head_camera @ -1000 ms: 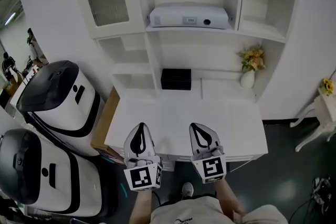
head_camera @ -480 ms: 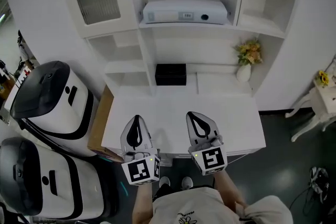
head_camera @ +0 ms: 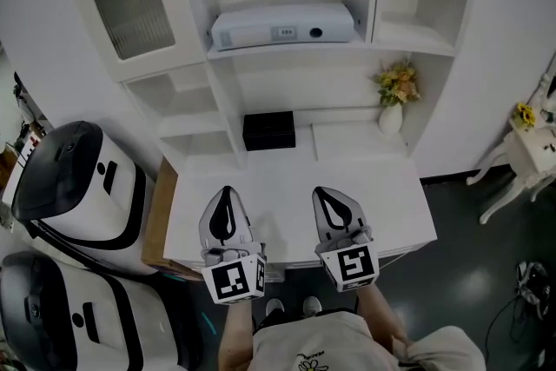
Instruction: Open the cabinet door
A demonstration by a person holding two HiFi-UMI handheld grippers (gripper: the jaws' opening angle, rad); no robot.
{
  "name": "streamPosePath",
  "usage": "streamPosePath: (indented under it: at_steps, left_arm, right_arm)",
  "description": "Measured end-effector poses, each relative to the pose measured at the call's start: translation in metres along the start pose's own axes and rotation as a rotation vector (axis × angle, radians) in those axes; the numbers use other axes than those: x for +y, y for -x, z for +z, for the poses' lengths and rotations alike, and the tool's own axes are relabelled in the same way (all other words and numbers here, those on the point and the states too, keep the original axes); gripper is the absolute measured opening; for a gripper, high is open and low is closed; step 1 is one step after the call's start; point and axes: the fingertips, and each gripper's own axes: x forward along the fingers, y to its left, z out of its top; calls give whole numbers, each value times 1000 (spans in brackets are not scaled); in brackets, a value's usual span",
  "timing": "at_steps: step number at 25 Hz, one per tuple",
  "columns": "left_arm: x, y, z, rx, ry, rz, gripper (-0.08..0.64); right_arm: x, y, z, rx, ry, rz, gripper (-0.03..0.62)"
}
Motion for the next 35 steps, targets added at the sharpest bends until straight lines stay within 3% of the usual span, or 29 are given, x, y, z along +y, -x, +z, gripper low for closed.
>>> streamPosePath:
  at_steps: [11, 19, 26, 35]
  left_arm:
    - [-16, -27, -3, 6, -30, -21, 3]
    - [5, -48, 3, -4, -37, -6, 3]
    - [33, -55, -8, 25, -58, 65, 3]
    - [101, -31, -6, 30, -73, 232, 3]
  right_arm:
    - [-49, 0, -11, 0, -11, -57, 0]
    - [-29, -40, -10, -8, -12, 3, 0]
    - [2, -78, -4, -31, -30, 105, 0]
    - [55, -128, -6, -42, -79, 241, 0]
